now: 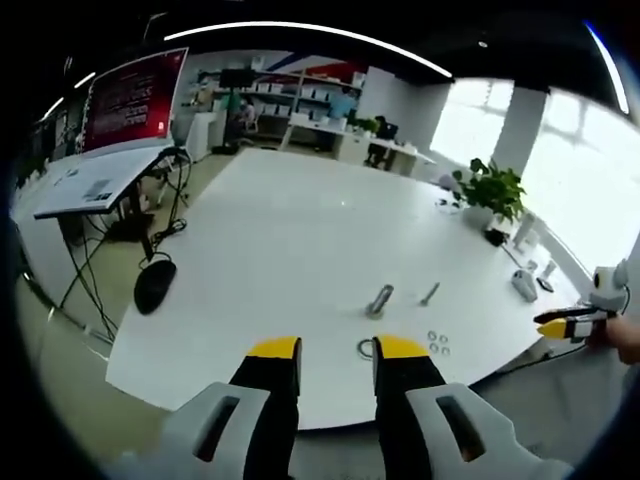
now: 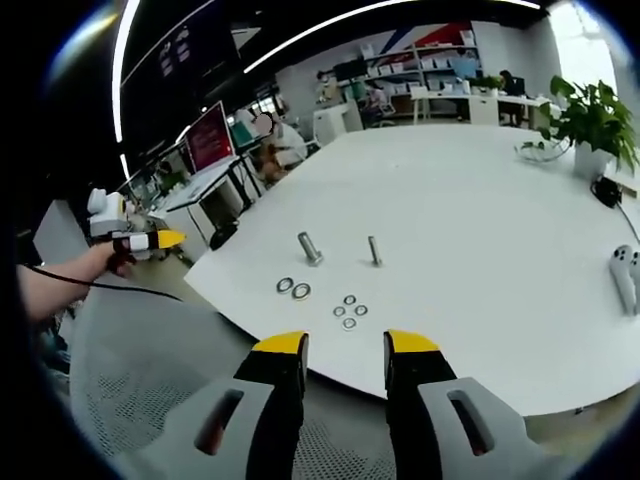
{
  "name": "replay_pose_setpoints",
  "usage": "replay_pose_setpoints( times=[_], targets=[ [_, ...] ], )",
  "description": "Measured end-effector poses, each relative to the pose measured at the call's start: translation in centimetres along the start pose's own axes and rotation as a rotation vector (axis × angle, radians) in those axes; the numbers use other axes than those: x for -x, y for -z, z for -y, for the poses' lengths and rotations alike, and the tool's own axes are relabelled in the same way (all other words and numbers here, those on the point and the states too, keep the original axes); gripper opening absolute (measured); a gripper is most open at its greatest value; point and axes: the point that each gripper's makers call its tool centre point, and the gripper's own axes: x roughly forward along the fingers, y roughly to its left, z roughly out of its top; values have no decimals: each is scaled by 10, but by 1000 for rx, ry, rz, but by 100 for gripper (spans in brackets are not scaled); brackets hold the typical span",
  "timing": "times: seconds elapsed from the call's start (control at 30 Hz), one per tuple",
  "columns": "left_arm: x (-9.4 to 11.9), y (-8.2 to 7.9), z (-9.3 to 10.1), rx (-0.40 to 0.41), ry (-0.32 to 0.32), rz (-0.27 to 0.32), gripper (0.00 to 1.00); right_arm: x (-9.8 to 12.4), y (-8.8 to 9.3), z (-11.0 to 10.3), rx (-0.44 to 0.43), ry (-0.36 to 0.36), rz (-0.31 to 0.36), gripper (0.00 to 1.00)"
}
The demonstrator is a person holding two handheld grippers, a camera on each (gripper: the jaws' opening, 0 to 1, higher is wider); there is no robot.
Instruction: Place the washer onto the threaded stud by aligning its center hole with the stud, sliding it down to the base, and recovering from edge contact or off-axis alignment until the washer reaches the visible bottom stop.
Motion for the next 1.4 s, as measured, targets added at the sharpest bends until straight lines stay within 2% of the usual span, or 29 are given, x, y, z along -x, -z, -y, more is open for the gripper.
replay_pose_setpoints(
  times=[0.1,0.17,0.23,0.37,0.43,0.53,0.6,0.7,0.8,0.93,1.13,1.4],
  targets=[
    [-5,8,0,9,9,-71,26,-1,2,0,-9,-2,-17,32],
    [-10,7,-1,18,8,-98,26,0,1,1,-7,5,-9,32],
    [-15,6,6,-4,39,-126,27,1,1,4,-23,17,-4,32],
    [-35,6,13,-140,79,-210,30,0,2,4,-37,21,-8,32],
    [-48,6,23,-190,117,-225,33,-1,5,3,-31,15,-28,32],
    [-65,12,34,-198,151,-276,34,-2,7,3,-25,17,-36,32],
    [-77,17,40,-233,172,-300,34,-2,5,5,-31,21,-30,32],
    [-90,30,48,-312,203,-366,34,-2,6,3,-20,16,-32,32],
    [-102,47,54,-425,227,-442,34,-2,6,6,-29,28,-33,32],
    [-116,62,59,-530,255,-511,33,-2,6,7,-31,34,-31,34],
    [-132,72,58,-545,264,-567,33,-2,6,8,-35,39,-25,34],
    [-151,86,53,-626,271,-653,32,-2,9,7,-20,38,-48,33]
  ],
)
